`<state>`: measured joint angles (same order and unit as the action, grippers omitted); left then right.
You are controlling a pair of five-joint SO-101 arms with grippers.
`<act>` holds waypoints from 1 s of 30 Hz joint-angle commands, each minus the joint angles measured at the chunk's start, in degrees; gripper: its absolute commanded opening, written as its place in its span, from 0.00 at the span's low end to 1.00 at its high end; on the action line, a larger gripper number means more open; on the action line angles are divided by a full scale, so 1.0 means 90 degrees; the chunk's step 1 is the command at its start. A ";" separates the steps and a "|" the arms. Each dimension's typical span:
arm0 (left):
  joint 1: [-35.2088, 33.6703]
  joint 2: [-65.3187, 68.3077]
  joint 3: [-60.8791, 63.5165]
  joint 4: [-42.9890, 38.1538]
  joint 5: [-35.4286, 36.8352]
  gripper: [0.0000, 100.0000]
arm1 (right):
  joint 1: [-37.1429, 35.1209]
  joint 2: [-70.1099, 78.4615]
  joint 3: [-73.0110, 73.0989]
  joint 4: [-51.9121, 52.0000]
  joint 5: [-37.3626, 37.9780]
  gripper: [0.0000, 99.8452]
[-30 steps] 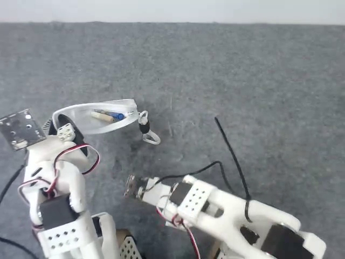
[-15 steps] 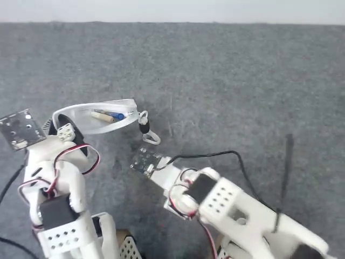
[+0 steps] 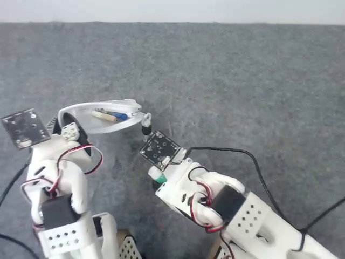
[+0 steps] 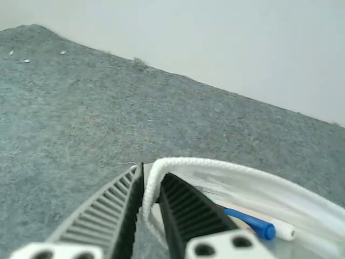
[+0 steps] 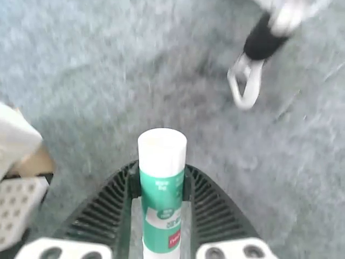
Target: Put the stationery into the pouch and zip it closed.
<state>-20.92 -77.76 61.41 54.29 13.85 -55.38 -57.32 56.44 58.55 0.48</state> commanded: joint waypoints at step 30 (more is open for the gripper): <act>0.2217 0.0029 -0.0464 0.0107 -0.0420 0.01 | 0.0777 -0.5123 0.2872 -0.5006 -0.0049 0.01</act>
<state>-1.14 -77.76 61.41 55.16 10.59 -48.88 -102.59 82.46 18.64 0.13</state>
